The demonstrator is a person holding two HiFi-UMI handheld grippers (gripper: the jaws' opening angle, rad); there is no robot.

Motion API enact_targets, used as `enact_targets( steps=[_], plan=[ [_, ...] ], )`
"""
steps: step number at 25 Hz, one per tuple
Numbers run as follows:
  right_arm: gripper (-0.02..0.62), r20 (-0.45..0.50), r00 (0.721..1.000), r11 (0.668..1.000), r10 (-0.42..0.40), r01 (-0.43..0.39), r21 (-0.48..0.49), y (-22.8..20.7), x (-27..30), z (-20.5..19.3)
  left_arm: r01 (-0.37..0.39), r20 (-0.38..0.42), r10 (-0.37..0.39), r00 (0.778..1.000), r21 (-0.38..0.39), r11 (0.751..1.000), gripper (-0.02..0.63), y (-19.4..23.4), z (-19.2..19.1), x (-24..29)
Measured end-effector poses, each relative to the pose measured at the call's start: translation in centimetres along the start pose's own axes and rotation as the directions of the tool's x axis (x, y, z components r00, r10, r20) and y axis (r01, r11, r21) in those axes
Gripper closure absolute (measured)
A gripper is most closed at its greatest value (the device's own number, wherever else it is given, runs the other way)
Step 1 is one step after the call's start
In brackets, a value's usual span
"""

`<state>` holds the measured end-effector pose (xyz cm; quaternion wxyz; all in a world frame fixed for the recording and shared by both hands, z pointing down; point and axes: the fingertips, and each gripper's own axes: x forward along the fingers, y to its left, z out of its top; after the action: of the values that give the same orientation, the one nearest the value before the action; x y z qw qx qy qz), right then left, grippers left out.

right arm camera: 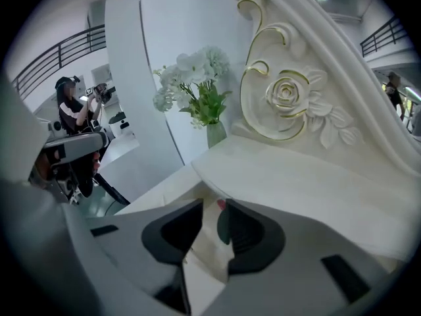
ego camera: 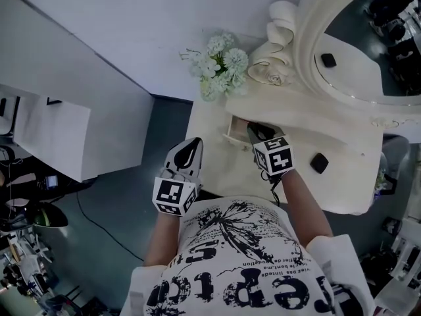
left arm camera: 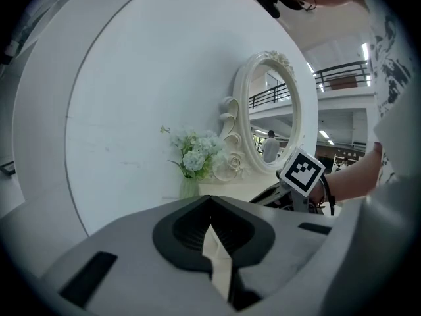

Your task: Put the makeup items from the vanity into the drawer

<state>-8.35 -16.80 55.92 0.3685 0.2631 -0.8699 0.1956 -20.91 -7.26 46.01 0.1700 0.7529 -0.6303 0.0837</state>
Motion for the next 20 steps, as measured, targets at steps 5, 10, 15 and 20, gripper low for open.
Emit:
enact_targets(
  steps=[5, 10, 15, 20],
  plan=[
    [0.457, -0.005, 1.000, 1.000, -0.010, 0.010, 0.015, -0.4, -0.4, -0.3, 0.022, 0.001, -0.022, 1.000, 0.005, 1.000, 0.586, -0.3, 0.2, 0.7],
    [0.449, 0.021, 0.998, 0.998, -0.056, 0.055, 0.042, -1.7, -2.0, -0.9, 0.065, 0.002, -0.065, 0.998, 0.017, 0.998, 0.586, -1.5, 0.5, 1.6],
    [0.427, 0.038, 0.990, 0.987, -0.135, 0.130, 0.097, -4.3, -4.8, -2.7, 0.137, -0.007, -0.137, 0.991, 0.039, 0.990, 0.588, -3.9, 0.8, 3.2],
    [0.398, 0.061, 0.959, 0.946, -0.276, 0.260, 0.192, -8.5, -8.7, -5.8, 0.229, -0.023, -0.228, 0.973, 0.068, 0.971, 0.588, -7.7, 0.8, 5.5]
  ],
)
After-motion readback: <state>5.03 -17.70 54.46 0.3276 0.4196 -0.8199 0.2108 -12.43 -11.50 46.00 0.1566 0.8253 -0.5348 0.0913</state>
